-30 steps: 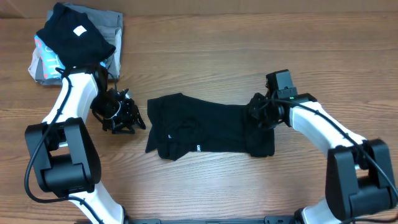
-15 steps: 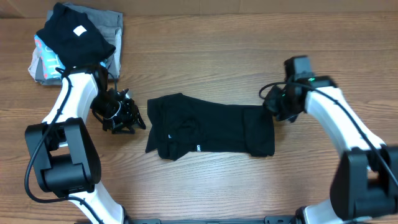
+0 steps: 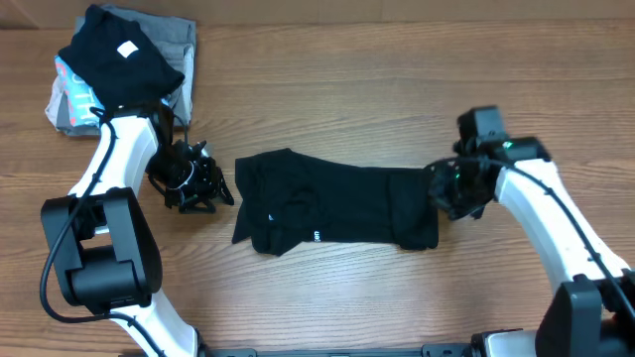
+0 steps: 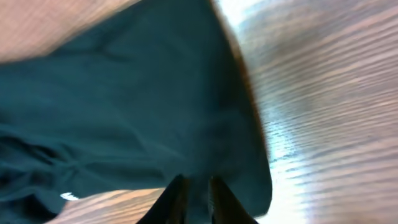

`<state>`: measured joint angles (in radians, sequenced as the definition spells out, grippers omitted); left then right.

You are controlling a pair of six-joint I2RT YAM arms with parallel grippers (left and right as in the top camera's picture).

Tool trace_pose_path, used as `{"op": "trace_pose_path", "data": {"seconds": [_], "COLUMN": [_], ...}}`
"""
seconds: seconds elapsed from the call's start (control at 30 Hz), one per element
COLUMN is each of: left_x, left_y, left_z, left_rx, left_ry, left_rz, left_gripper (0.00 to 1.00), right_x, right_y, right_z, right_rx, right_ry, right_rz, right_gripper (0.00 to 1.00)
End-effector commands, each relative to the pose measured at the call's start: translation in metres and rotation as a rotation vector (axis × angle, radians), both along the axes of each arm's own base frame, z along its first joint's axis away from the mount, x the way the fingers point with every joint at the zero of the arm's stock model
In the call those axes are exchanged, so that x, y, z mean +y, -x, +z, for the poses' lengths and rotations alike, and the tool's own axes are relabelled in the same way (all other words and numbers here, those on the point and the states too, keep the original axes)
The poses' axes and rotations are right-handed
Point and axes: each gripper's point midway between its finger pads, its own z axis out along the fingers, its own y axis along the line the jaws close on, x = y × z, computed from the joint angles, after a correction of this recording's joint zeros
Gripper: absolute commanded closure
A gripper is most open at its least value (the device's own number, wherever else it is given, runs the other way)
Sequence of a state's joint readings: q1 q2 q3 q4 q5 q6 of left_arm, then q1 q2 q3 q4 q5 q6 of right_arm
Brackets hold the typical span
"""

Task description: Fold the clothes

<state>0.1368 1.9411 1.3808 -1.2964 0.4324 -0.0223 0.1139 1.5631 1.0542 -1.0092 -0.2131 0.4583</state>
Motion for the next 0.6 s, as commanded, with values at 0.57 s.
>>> {"op": "trace_pose_path", "data": {"seconds": [0.57], "left_x": [-0.003], "left_y": [0.001], "left_z": [0.003], "left_rx": [-0.014], "left_ry": [0.005], "left_rz": [-0.020], "left_gripper": [0.54], "right_x": [0.041], "right_y": [0.039], "right_z": [-0.083], "right_rx": [-0.021], "right_ry": [-0.302], "right_rz": [-0.109], "right_gripper": [0.96]}}
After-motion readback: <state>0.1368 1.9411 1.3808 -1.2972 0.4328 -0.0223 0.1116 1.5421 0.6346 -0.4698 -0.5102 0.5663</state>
